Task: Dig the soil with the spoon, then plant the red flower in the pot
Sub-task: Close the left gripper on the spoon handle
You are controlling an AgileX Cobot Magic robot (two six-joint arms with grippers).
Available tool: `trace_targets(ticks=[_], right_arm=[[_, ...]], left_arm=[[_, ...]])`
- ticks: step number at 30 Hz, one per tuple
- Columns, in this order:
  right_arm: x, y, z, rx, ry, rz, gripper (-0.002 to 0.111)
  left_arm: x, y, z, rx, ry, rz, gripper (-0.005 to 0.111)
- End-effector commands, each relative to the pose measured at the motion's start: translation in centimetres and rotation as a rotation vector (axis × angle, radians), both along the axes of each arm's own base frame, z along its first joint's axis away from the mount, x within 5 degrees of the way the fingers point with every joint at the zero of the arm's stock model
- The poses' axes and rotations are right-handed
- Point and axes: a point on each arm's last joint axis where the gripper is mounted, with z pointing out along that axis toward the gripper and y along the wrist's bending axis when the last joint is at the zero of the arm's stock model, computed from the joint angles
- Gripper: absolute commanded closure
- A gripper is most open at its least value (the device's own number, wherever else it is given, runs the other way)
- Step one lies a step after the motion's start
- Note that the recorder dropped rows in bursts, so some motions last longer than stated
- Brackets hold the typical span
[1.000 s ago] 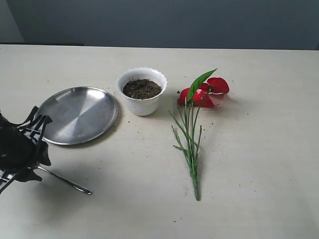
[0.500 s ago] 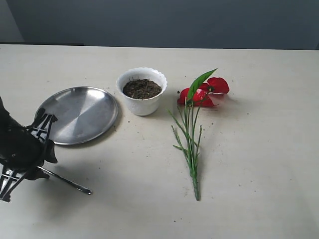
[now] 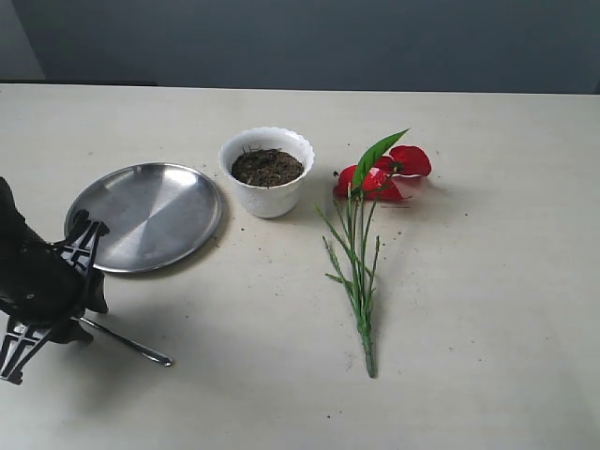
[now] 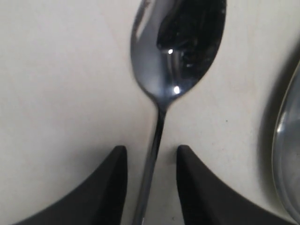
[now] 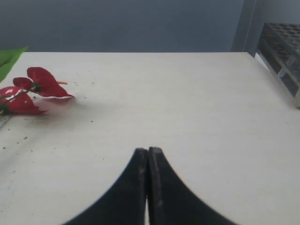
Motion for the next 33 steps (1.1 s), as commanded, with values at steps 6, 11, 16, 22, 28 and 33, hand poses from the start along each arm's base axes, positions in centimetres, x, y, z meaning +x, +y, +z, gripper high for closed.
trace_targets(ticks=[6,11,16,22,28,33], right_arm=[[-0.02,-0.02,0.03,-0.003,-0.009,-0.002,0.109],[-0.02,-0.02,0.03,-0.003,-0.009,-0.002,0.109],[-0.02,-0.02,0.03,-0.003,-0.009,-0.002,0.109],[-0.02,-0.02,0.03,-0.003,-0.009,-0.002,0.109],[-0.02,-0.02,0.03,-0.003,-0.009,-0.002,0.109],[-0.02,-0.02,0.03,-0.003,-0.009,-0.002,0.109]], left_arm=[[0.04,0.0,-0.38,0.016,-0.006,-0.01,0.075],[-0.06,0.07,-0.56,0.026,0.01,-0.025,0.076],[-0.08,0.11,-0.56,0.033,0.012,-0.033,0.076],[-0.44,0.38,-0.63,0.063,0.053,-0.04,0.076],[-0.49,0.38,-0.64,0.063,0.058,-0.043,0.076],[-0.52,0.25,-0.64,0.049,0.06,-0.046,0.076]])
